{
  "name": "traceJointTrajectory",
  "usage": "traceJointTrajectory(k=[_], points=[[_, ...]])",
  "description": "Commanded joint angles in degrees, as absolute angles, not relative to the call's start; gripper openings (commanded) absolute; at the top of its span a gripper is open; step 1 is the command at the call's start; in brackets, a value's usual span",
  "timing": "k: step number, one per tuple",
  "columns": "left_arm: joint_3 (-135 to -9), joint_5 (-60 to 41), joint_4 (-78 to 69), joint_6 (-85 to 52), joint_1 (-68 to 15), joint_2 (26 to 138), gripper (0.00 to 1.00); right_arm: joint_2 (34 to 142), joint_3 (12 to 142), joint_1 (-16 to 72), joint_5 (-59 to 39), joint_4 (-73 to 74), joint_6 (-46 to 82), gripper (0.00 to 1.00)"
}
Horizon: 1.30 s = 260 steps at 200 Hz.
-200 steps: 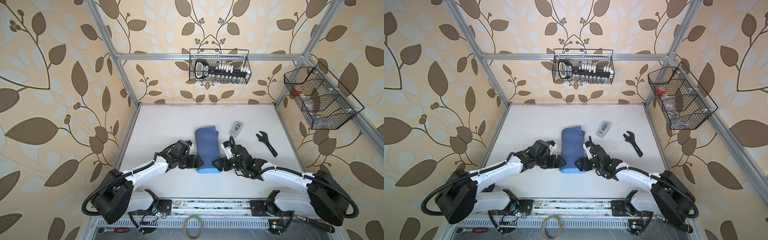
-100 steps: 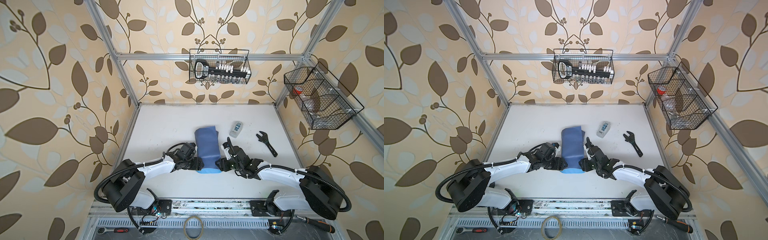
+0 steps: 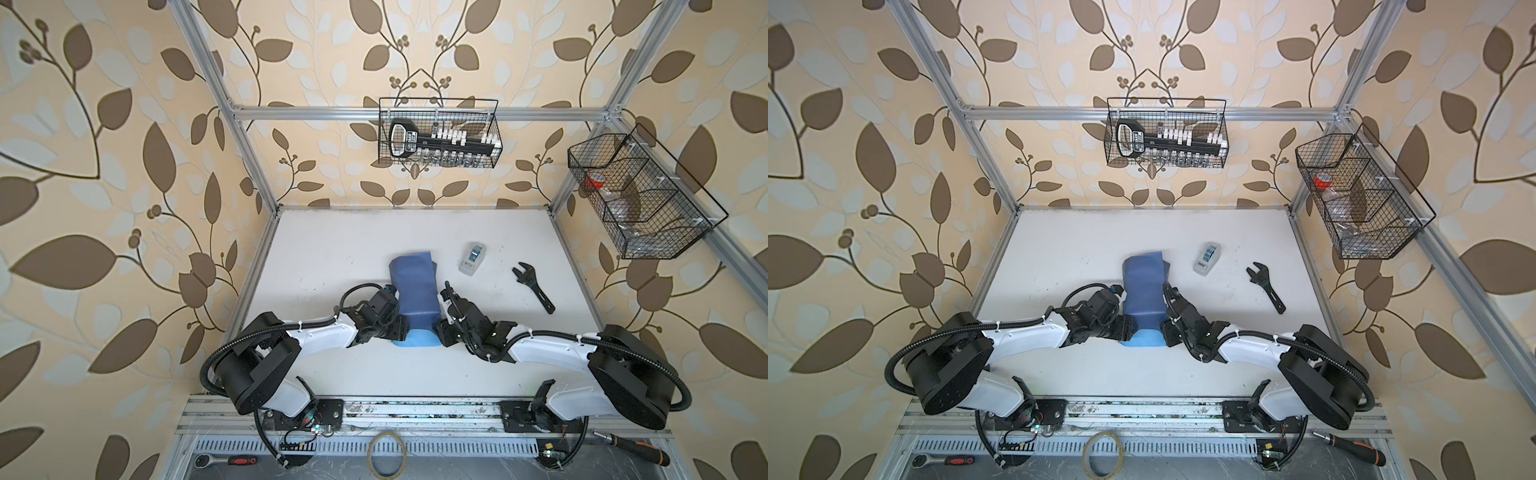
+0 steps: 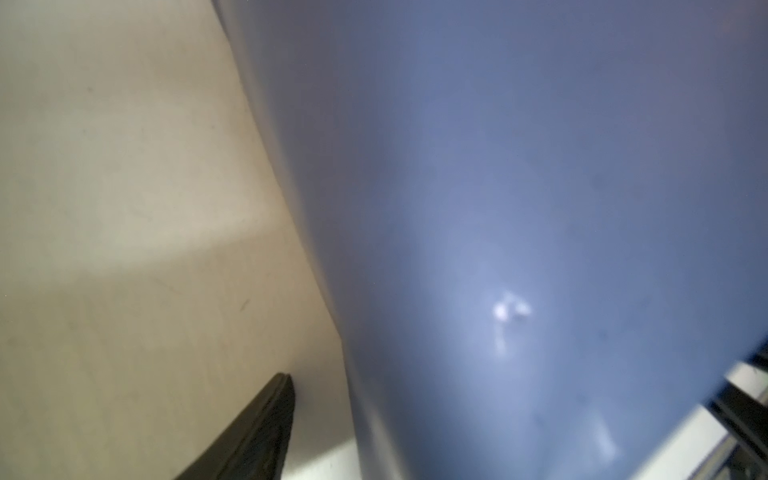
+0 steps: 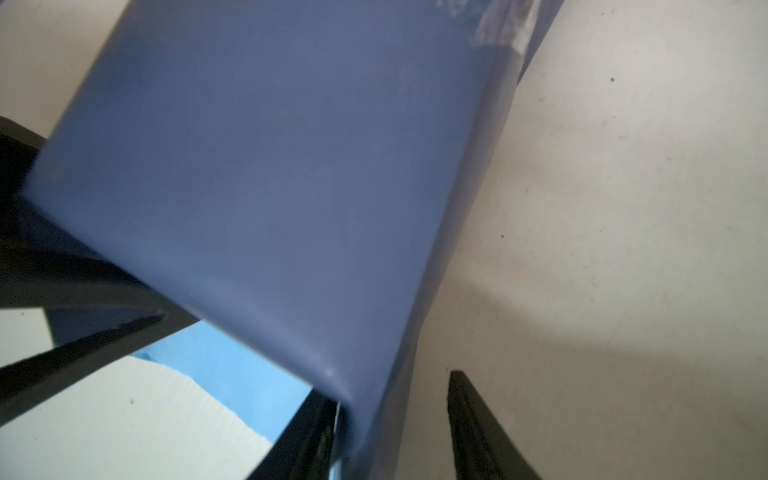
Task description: Wrap the gift box in paper
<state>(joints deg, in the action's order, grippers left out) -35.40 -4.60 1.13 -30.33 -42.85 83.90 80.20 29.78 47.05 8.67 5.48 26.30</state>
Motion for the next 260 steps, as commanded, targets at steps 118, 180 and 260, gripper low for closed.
traceJointTrajectory(k=[118, 180, 260], points=[[-34.1, 2.7, 2.6, -27.6, -44.6, 80.0, 0.50, 82.6, 29.1, 48.3, 14.3, 7.3, 25.7, 0.36], [-35.4, 6.6, 2.5, -29.5, -47.1, 84.8, 0.31, 82.6, 29.3, 48.3, 15.1, 6.9, 27.4, 0.32], [-36.7, 8.7, 4.0, -32.2, -48.2, 86.0, 0.21, 85.2, 29.8, 49.0, 17.1, 6.9, 32.6, 0.24]])
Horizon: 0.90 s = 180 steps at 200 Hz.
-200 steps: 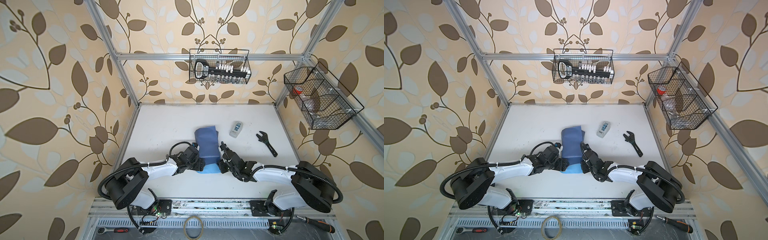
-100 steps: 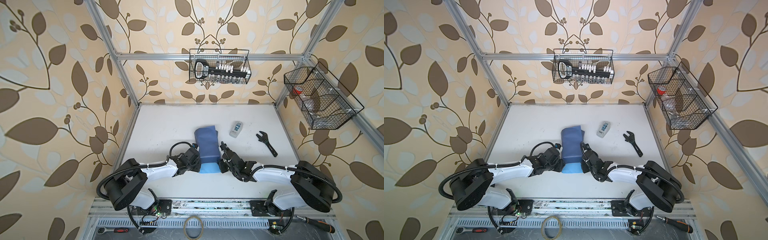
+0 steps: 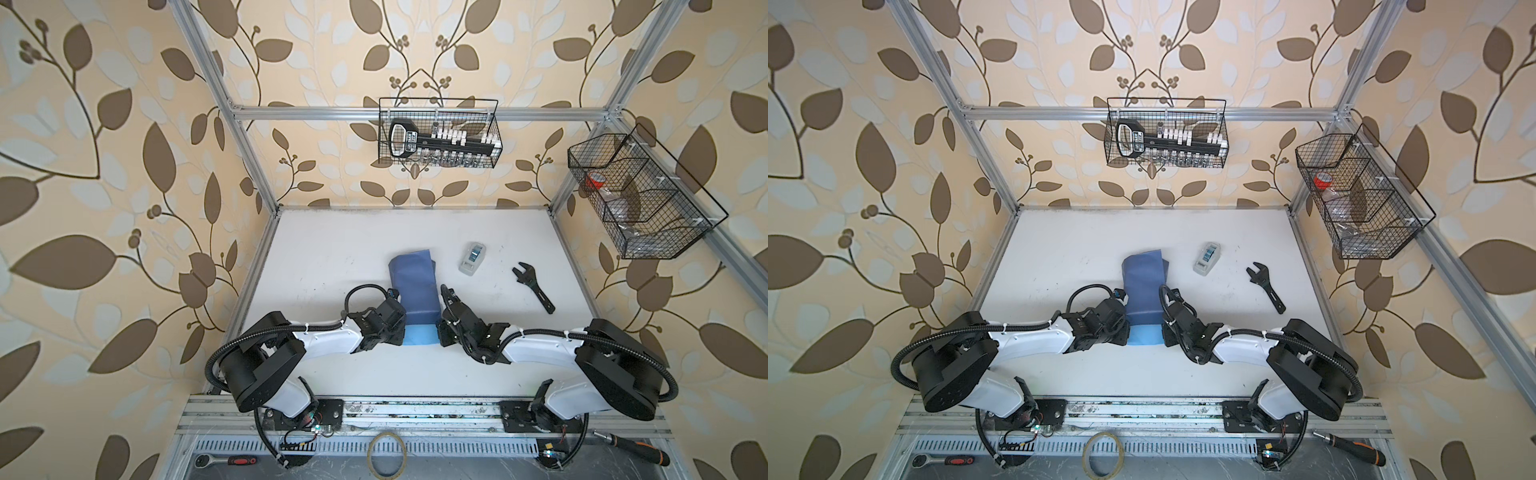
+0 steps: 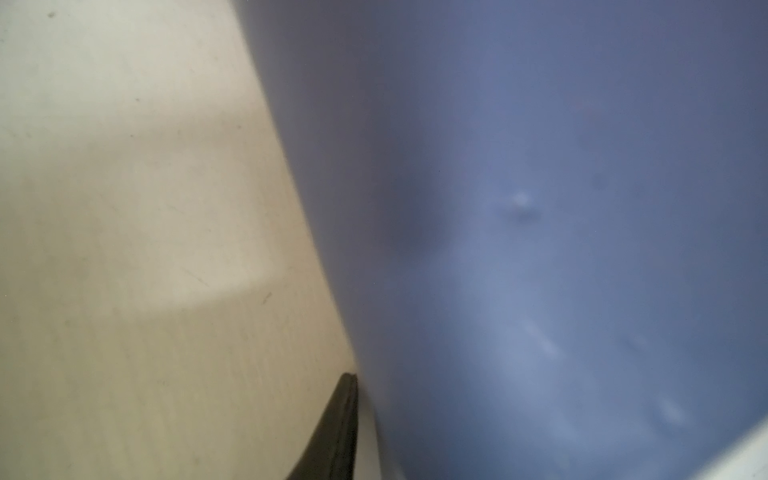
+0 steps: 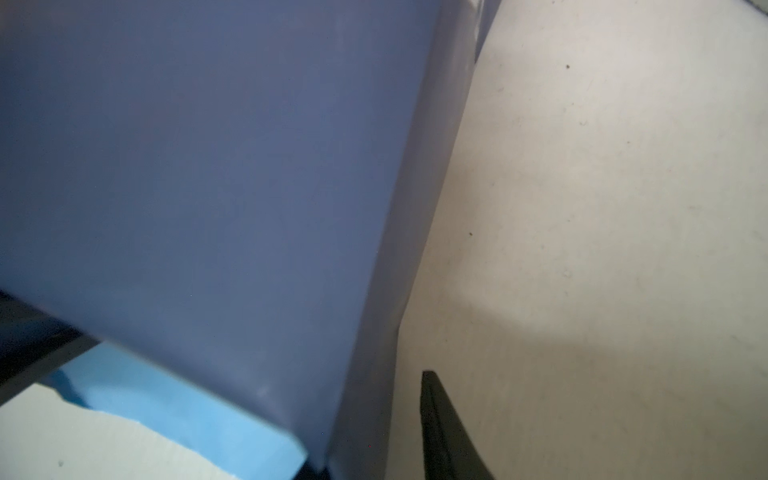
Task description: Wrap the gift box in paper
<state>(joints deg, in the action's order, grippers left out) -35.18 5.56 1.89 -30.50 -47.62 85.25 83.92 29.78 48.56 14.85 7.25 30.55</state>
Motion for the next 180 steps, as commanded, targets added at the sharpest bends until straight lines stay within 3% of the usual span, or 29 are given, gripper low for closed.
traceJointTrajectory(k=[1, 135, 180], points=[[-36.7, 8.8, 4.0, -32.2, -48.2, 86.0, 0.20, 85.3, 29.8, 49.0, 17.1, 6.9, 32.7, 0.24], [-37.8, 8.8, 4.5, -31.8, -48.5, 86.7, 0.02, 86.5, 31.4, 49.3, 17.8, 6.8, 34.9, 0.08], [-37.7, 8.7, 4.3, -32.0, -48.4, 86.5, 0.00, 86.4, 30.9, 49.4, 17.9, 7.4, 36.0, 0.03]])
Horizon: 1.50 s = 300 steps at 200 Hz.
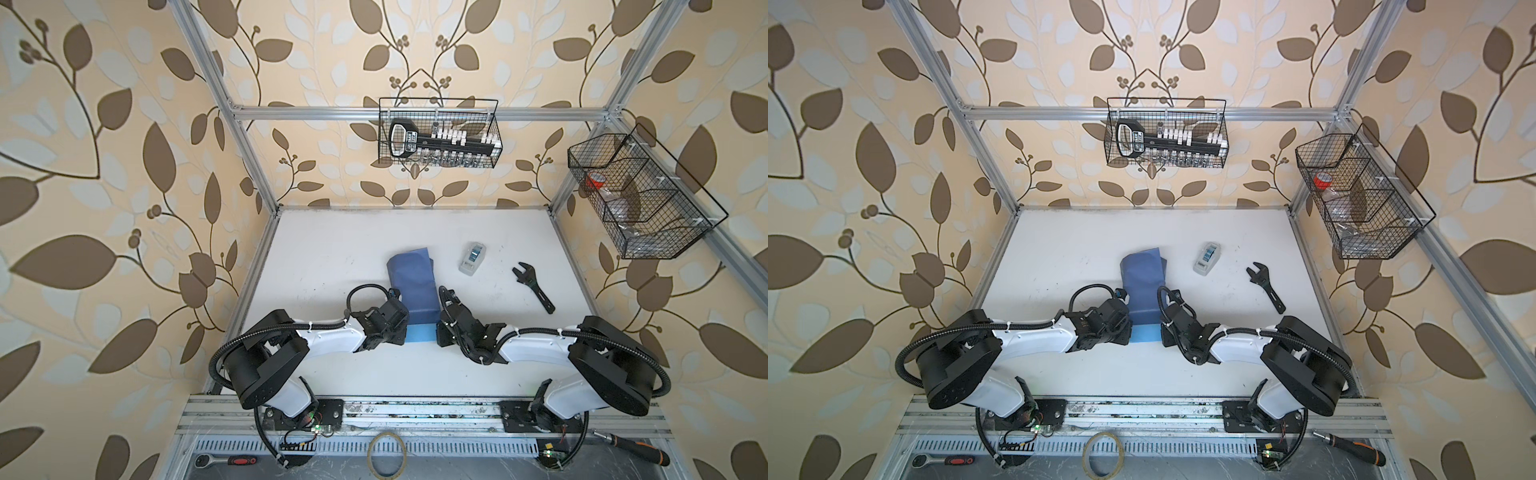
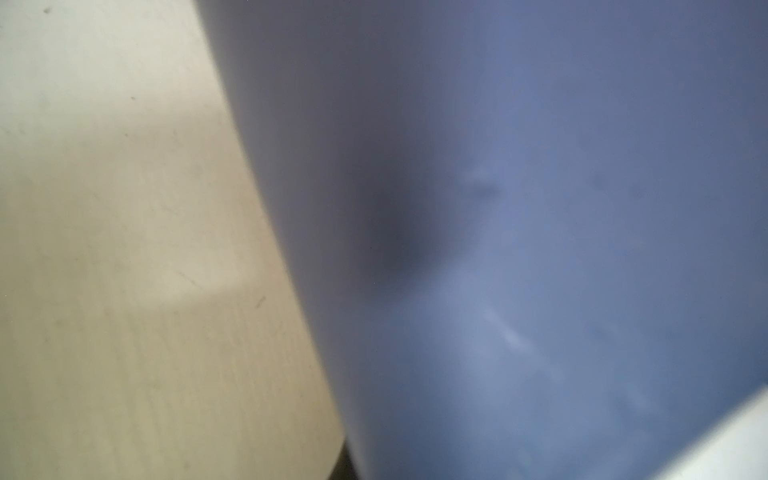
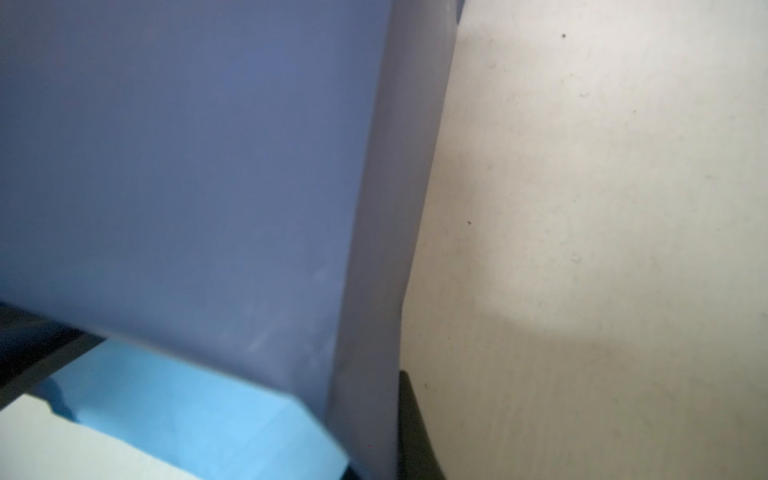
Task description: Wrap the gift box in paper
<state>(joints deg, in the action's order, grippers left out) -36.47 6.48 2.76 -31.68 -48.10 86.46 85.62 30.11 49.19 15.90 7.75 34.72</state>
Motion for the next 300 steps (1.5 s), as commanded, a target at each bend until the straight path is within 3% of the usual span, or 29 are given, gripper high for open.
traceJointTrajectory(k=[1, 127, 175, 206, 227, 285, 300], points=[[-37.7, 8.7, 4.4, -32.0, -48.4, 86.5, 0.00, 86.4, 31.0, 49.4, 17.9, 7.4, 36.0, 0.03], [-37.4, 9.3, 4.9, -33.7, -48.5, 87.8, 0.00, 85.9, 30.5, 49.5, 18.1, 7.9, 37.2, 0.00], [-37.1, 9.0, 4.7, -33.6, -48.5, 87.9, 0.00, 82.3, 27.9, 49.5, 15.7, 6.3, 36.9, 0.27], [-37.2, 9.0, 4.7, -33.5, -48.5, 87.9, 0.00, 81.5, 26.0, 49.9, 14.6, 7.4, 37.9, 0.31], [-37.4, 8.9, 4.7, -33.4, -48.4, 88.0, 0.00, 82.0, 26.2, 49.9, 14.7, 7.7, 38.0, 0.27], [-37.4, 9.0, 5.0, -33.4, -48.4, 87.9, 0.00, 83.7, 27.1, 49.9, 15.1, 8.1, 37.7, 0.00], [-37.4, 9.1, 5.1, -33.5, -48.4, 87.9, 0.00, 83.6, 27.2, 49.9, 15.7, 7.9, 37.8, 0.00]])
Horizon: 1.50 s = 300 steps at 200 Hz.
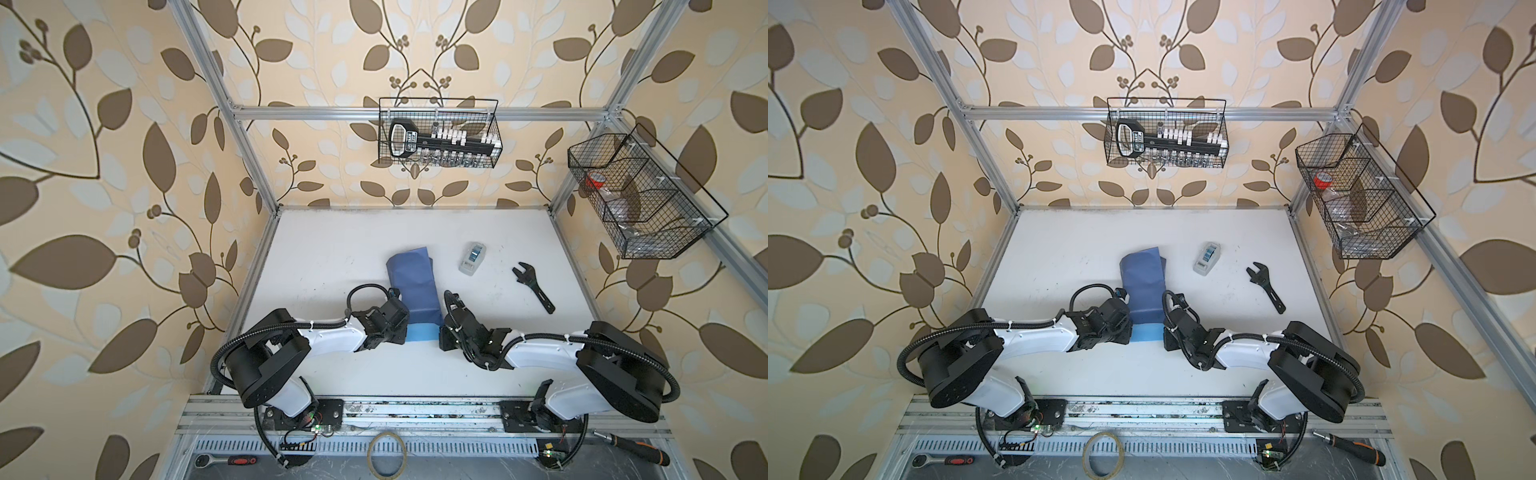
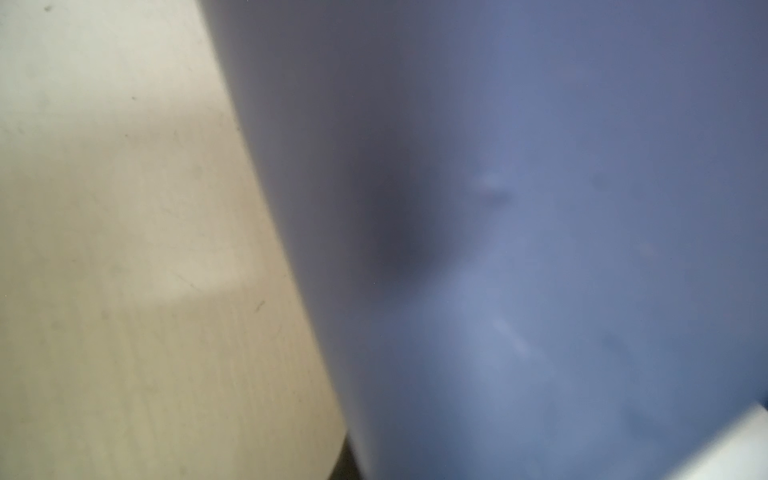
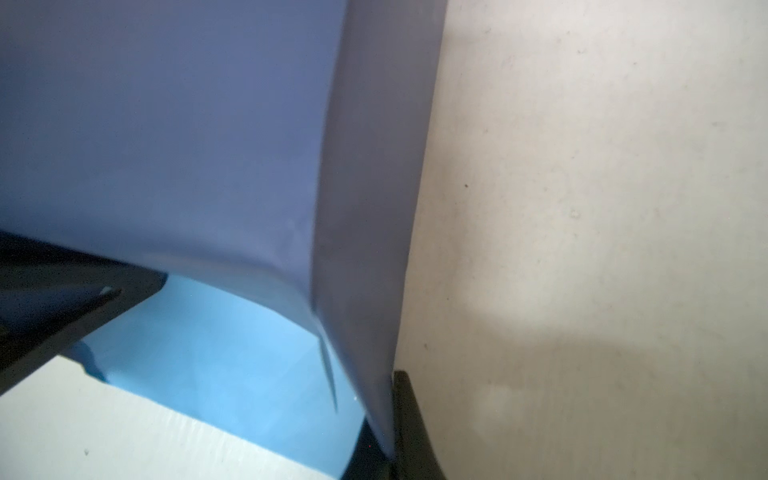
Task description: Wrap the gift box in paper
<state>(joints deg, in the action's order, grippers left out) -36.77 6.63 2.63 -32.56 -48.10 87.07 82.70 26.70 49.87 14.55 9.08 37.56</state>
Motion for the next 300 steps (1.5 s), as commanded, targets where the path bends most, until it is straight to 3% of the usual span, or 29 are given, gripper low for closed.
traceJointTrajectory(k=[1, 25, 51, 79, 131, 184, 217, 271, 300], points=[[-37.4, 9.1, 5.1, -33.5, -48.4, 87.9, 0.00, 83.6, 27.2, 49.9, 15.7, 7.9, 37.8, 0.00], [-37.4, 9.1, 5.3, -33.5, -48.5, 87.7, 0.00, 83.4, 27.4, 49.9, 15.8, 7.1, 37.6, 0.02], [-37.5, 9.1, 5.4, -33.7, -48.4, 87.5, 0.00, 79.7, 25.7, 49.9, 15.6, 5.7, 36.2, 0.24], [-37.4, 8.8, 5.3, -34.3, -48.4, 87.0, 0.00, 73.2, 23.4, 49.8, 14.3, 2.2, 34.1, 0.39], [-38.3, 8.0, 5.6, -34.0, -48.5, 86.9, 0.00, 66.8, 22.9, 47.2, 7.1, 0.5, 29.2, 0.53], [-38.6, 7.6, 5.8, -34.3, -48.4, 87.0, 0.02, 76.4, 29.0, 45.6, 6.9, 5.2, 27.7, 0.56], [-38.6, 7.5, 5.9, -34.0, -48.4, 86.6, 0.15, 81.2, 30.7, 45.4, 7.5, 7.4, 28.0, 0.51], [-37.7, 8.5, 7.8, -30.4, -48.4, 78.9, 0.67, 83.3, 30.9, 44.2, 7.8, 8.9, 28.2, 0.37], [-37.2, 11.1, 10.5, -25.5, -48.4, 70.9, 0.82, 83.6, 31.0, 43.9, 7.3, 9.1, 28.0, 0.36]])
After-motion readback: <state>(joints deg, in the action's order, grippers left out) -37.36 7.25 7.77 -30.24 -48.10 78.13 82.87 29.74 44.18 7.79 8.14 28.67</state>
